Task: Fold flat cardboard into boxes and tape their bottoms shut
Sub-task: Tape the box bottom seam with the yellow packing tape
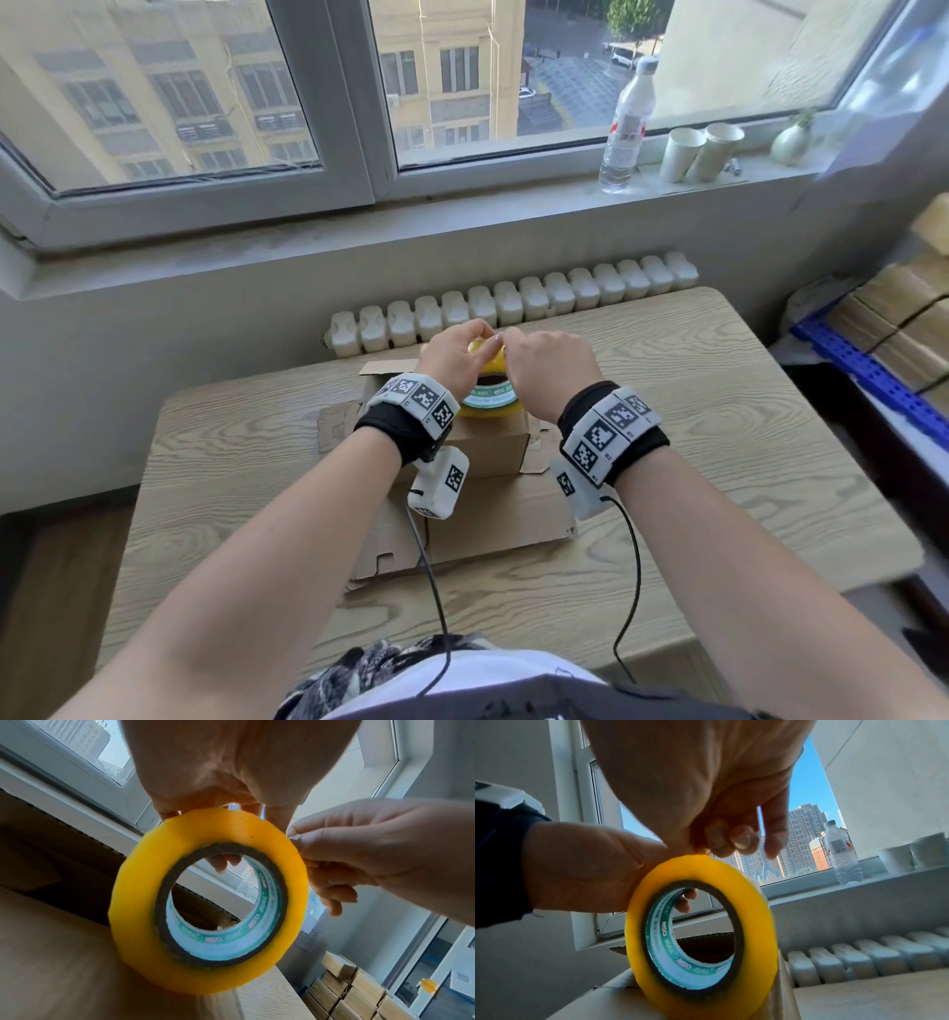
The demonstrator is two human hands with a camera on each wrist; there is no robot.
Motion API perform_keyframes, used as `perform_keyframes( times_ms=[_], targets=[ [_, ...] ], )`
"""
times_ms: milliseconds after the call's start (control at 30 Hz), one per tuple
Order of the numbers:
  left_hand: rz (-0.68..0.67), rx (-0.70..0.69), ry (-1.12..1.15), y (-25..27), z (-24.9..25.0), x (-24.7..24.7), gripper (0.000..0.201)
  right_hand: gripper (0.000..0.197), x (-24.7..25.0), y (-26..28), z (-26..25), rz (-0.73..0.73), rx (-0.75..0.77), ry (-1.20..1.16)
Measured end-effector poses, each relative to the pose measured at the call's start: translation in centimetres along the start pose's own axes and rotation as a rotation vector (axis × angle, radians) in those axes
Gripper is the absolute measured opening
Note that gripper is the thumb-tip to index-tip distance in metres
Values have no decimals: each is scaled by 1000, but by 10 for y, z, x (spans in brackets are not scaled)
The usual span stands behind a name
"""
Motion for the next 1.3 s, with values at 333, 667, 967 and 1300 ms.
perform_keyframes(
  times_ms=[333, 667, 967, 1300],
  targets=[
    [8, 61, 99, 1, -12, 11, 29, 28, -21, 18, 32, 173, -155, -509],
    [13, 49, 170, 2, -3, 4, 20, 20, 0, 7, 17, -44, -52, -219],
    [5, 35, 99, 4, 6, 1, 25, 24, 4, 6, 14, -143, -13, -98],
    [-13, 24, 99, 3, 7, -2, 19, 18, 2, 7, 18, -48, -32, -318]
  ],
)
Point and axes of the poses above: each hand's wrist, its own y-axis away from the middle knuckle, its own x-axis out of the back of the hand, z = x × y, the point moved 5 cm from there along -y, towards the middle knuckle, and after that the axes turned 14 degrees about x, right-handed, at the moved point
